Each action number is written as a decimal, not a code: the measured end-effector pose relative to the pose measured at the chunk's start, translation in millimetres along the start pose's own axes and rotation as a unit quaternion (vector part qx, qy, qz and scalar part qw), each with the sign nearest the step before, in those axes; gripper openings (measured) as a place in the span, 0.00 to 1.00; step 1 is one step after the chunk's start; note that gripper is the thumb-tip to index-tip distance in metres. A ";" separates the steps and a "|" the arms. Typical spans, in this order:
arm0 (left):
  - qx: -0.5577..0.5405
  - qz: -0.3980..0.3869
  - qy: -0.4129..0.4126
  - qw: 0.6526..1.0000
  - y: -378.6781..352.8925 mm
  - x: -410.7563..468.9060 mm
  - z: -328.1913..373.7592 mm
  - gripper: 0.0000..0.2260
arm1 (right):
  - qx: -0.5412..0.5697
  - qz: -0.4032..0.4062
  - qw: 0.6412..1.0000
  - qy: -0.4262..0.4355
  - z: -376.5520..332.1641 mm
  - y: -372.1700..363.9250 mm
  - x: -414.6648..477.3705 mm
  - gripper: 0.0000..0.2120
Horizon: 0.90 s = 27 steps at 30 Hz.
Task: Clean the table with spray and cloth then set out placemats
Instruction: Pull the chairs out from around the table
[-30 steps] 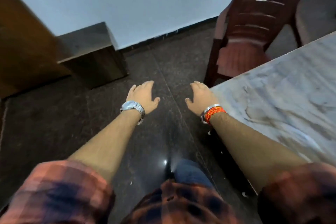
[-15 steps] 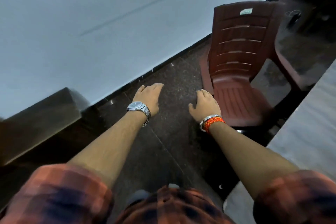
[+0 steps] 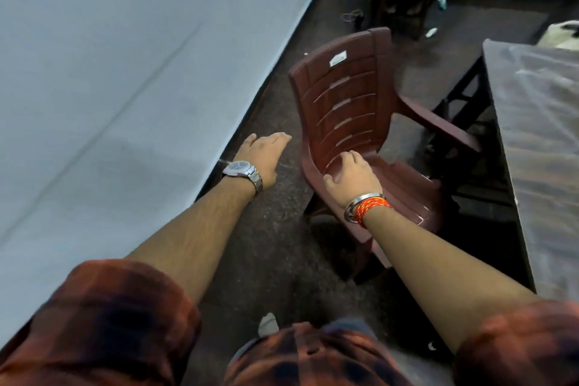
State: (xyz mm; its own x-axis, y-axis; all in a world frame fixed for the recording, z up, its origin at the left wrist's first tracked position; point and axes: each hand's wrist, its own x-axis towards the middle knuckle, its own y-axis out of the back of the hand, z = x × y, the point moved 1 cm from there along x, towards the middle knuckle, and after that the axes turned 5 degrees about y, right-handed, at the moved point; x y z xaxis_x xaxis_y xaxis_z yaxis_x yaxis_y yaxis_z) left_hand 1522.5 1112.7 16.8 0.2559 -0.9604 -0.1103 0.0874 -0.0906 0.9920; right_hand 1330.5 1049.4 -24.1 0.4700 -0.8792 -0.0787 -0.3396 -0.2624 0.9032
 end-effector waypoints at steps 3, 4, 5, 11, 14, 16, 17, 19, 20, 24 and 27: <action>0.013 0.000 -0.046 0.999 19.6 60.9 -22.6 0.39 | 0.014 0.036 0.999 -0.035 -21.7 5.3 37.9 0.29; 0.020 0.006 -0.063 0.998 24.2 83.6 -28.7 0.39 | 0.019 0.049 0.998 -0.046 -27.1 5.9 53.5 0.29; 0.027 0.010 -0.080 0.996 28.0 106.6 -34.4 0.39 | 0.025 0.062 0.996 -0.056 -32.5 6.6 70.8 0.29; 0.048 0.003 -0.163 0.985 38.3 242.6 -57.4 0.41 | 0.067 0.088 0.987 -0.121 -48.7 0.6 194.6 0.28; 0.077 -0.034 -0.206 0.975 43.4 296.9 -58.7 0.42 | 0.107 0.101 0.975 -0.165 -51.8 4.8 245.4 0.29; 0.114 -0.059 -0.231 0.965 48.5 332.6 -61.9 0.42 | 0.112 0.090 0.974 -0.177 -57.2 5.4 274.6 0.33; 0.131 -0.065 -0.243 0.959 51.5 350.5 -63.0 0.41 | 0.108 0.079 0.974 -0.182 -61.2 4.6 288.5 0.35; 0.150 -0.077 -0.264 0.950 54.5 381.8 -64.5 0.42 | 0.110 0.066 0.972 -0.197 -67.7 2.5 311.4 0.36; 0.156 -0.081 -0.277 0.945 53.4 397.7 -65.0 0.42 | 0.112 0.065 0.970 -0.207 -71.4 0.5 321.2 0.36; 0.200 -0.072 -0.370 0.904 37.2 467.0 -53.9 0.44 | 0.120 0.046 0.960 -0.248 -84.8 -8.5 357.8 0.40; 0.225 -0.064 -0.468 0.852 29.0 512.4 -30.4 0.40 | 0.098 0.071 0.945 -0.304 -92.6 -14.2 385.8 0.39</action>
State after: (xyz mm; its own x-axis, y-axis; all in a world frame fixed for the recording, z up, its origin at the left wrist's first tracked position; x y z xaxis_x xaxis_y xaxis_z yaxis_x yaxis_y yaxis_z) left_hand 1685.4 626.0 -12.8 -0.6261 -0.7059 -0.3313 -0.3757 -0.0992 0.9214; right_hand 1592.1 750.8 -28.2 -0.1269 -0.9612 -0.2449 -0.5357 -0.1414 0.8325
